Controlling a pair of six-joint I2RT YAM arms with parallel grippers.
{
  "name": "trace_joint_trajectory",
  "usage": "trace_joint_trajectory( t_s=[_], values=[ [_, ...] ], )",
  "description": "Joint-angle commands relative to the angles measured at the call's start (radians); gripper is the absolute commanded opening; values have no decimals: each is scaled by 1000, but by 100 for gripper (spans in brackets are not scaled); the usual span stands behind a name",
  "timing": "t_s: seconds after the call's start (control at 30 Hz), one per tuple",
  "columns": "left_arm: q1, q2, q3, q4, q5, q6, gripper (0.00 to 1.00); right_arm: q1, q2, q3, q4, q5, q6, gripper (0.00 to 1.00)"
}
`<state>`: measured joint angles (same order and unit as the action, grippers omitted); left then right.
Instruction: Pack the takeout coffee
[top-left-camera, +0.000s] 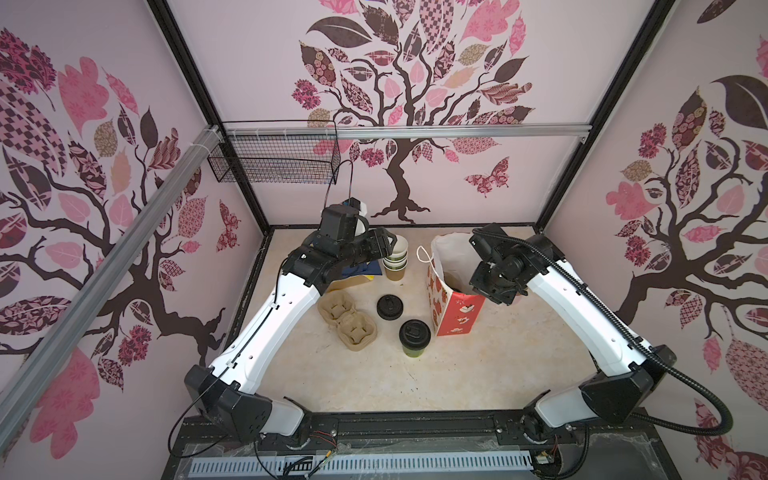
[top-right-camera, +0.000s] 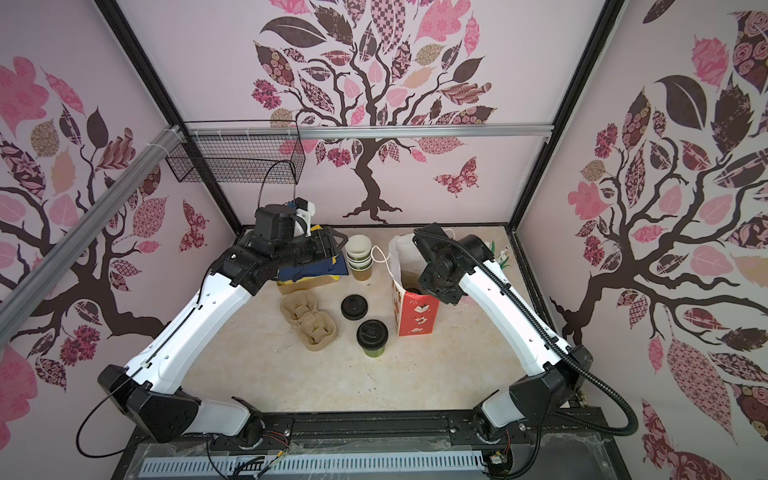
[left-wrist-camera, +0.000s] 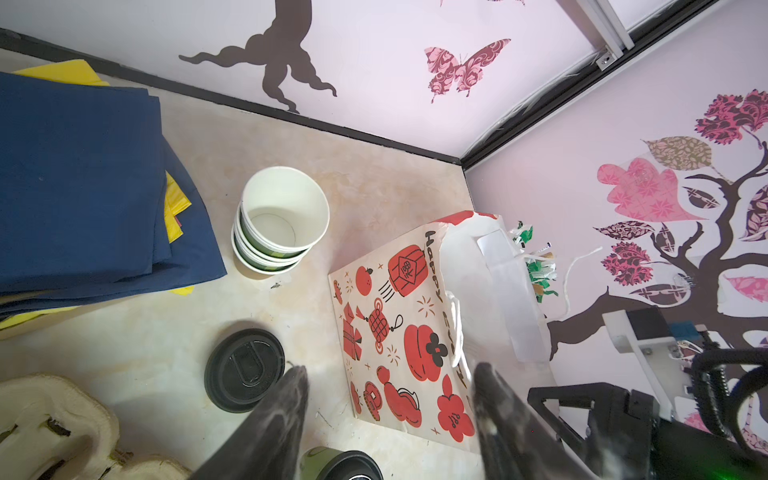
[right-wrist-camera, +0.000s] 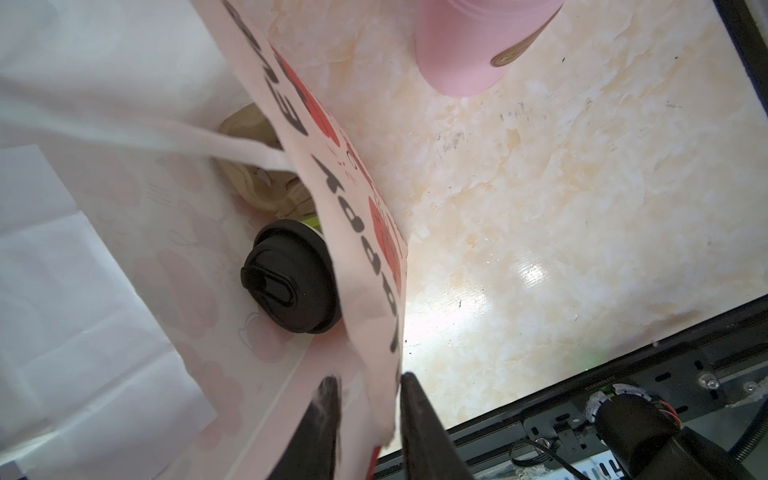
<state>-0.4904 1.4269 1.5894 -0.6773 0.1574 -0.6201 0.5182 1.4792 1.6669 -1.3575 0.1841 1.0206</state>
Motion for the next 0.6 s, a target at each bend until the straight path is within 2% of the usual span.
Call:
trace_joint_trajectory(
  t_s=[0.0, 0.37, 0.57],
  values=[
    [4, 15, -4, 3, -12, 16, 66, -15, -6, -11, -113, 29, 359, 27],
    [6, 38, 17, 5, -13, 16, 65, -57, -30, -24, -113, 52, 313, 15],
    [10, 50, 27, -1, -24, 21, 66, -117, -32, 5, -112, 63, 199, 10]
  ],
)
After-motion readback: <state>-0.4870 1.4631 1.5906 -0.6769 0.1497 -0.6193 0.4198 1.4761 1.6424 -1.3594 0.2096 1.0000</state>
